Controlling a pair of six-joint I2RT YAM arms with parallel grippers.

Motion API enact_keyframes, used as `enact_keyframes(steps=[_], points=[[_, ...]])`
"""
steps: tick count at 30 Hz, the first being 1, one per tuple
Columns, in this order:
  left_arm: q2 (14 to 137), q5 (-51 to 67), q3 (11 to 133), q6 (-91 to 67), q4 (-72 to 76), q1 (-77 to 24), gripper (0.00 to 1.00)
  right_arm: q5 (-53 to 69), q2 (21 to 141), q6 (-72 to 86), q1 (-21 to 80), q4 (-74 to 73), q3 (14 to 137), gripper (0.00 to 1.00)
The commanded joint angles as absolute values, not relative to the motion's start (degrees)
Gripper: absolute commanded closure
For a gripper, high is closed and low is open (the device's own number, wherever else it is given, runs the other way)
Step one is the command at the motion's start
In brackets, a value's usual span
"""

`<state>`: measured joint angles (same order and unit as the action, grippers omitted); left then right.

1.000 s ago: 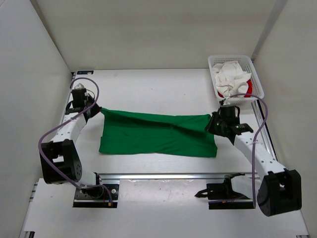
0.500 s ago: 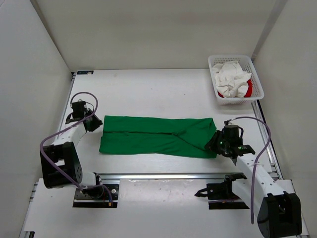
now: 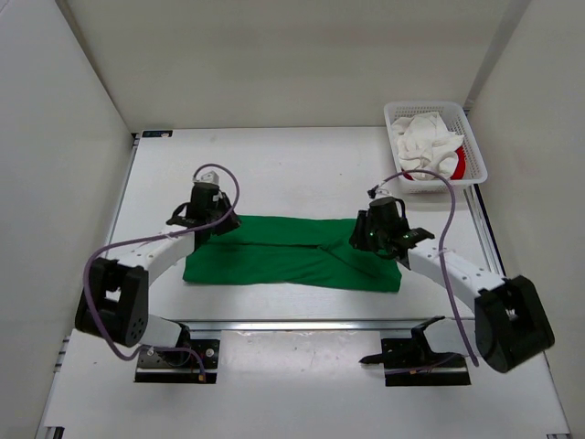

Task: Fold and stack the t-shirts
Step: Fold the other side of the tshirt into a rectangle

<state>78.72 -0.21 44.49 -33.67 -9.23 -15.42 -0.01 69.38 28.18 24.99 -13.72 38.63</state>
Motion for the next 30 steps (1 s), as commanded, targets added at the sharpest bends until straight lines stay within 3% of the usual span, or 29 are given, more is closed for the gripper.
enact_keyframes(steps=[1,5,13,17,22,30], points=[[80.94,0.44,43.24,-35.25,-5.46,-19.14,0.66,3.04,73.55,24.44,23.74,-3.28,40.16,0.80],[81.65,1.40,41.49,-36.82,-2.73,-22.49,0.67,10.52,78.91,24.26,20.22,3.24,40.52,0.70],[81.65,2.46,38.94,-37.53,-0.70,-24.43,0.68,16.16,87.62,25.49,21.00,6.32,41.66,0.71],[81.13,2.37,38.84,-37.52,-0.53,-24.78,0.68,18.10,88.95,25.31,20.92,7.56,41.74,0.79],[80.86,2.37,39.02,-37.70,-0.79,-25.05,0.69,19.69,87.46,25.66,21.97,5.28,40.61,0.99],[80.33,2.55,40.78,-38.23,-0.70,-25.32,0.70,14.07,77.53,31.90,29.96,0.01,33.23,1.00]])
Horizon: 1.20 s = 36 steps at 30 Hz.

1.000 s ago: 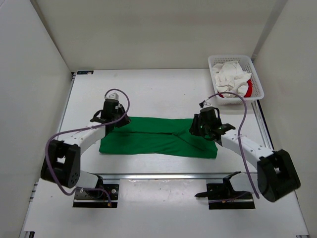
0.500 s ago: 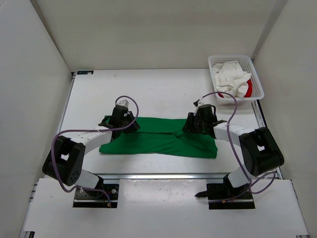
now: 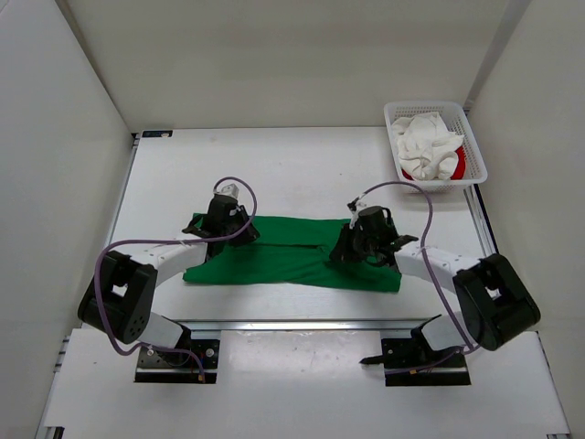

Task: Fold and stack the t-shirts
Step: Fold the other side of the tshirt into a rectangle

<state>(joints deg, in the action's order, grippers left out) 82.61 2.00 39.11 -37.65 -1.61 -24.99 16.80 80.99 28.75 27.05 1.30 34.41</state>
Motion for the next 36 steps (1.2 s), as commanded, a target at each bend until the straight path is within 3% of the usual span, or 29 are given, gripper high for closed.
enact_keyframes(steps=[1,3,9,13,17,18,20,23,26,30,36], points=[[80.16,2.98,40.96,-38.41,-0.96,-25.75,0.69,13.89,77.26,32.34,30.58,-1.91,33.05,1.00],[80.25,2.55,42.18,-38.41,-0.70,-25.67,0.69,14.24,76.82,34.09,32.42,-2.63,32.26,1.00],[80.15,3.52,44.82,-38.84,-1.14,-25.05,0.69,15.21,73.84,34.11,36.56,-5.88,35.85,0.78],[80.94,3.87,46.05,-39.11,-0.80,-25.31,0.68,14.33,68.39,32.61,31.49,-7.82,36.48,0.74],[85.50,4.22,47.19,-40.07,1.21,-27.33,0.68,11.17,66.44,32.08,19.90,-5.98,33.40,0.97],[86.56,4.74,47.55,-39.90,1.40,-27.33,0.69,11.34,66.71,30.86,18.12,-5.63,33.14,0.99],[88.93,5.72,47.99,-40.86,2.28,-26.46,0.69,9.68,68.81,30.41,11.20,-4.66,32.96,0.99],[91.75,7.55,48.95,-42.18,3.08,-24.18,0.69,8.89,71.45,29.79,5.20,-0.45,33.14,0.82],[92.98,8.87,48.08,-43.15,4.56,-21.54,0.70,8.88,75.31,29.88,2.38,-0.35,35.15,0.78],[94.30,12.55,43.78,-45.43,8.33,-17.32,0.70,9.84,81.72,30.32,0.79,2.29,36.56,0.82],[93.79,15.73,37.81,-48.60,11.68,-11.00,0.70,10.54,86.66,31.72,-2.19,3.33,35.51,0.98]])
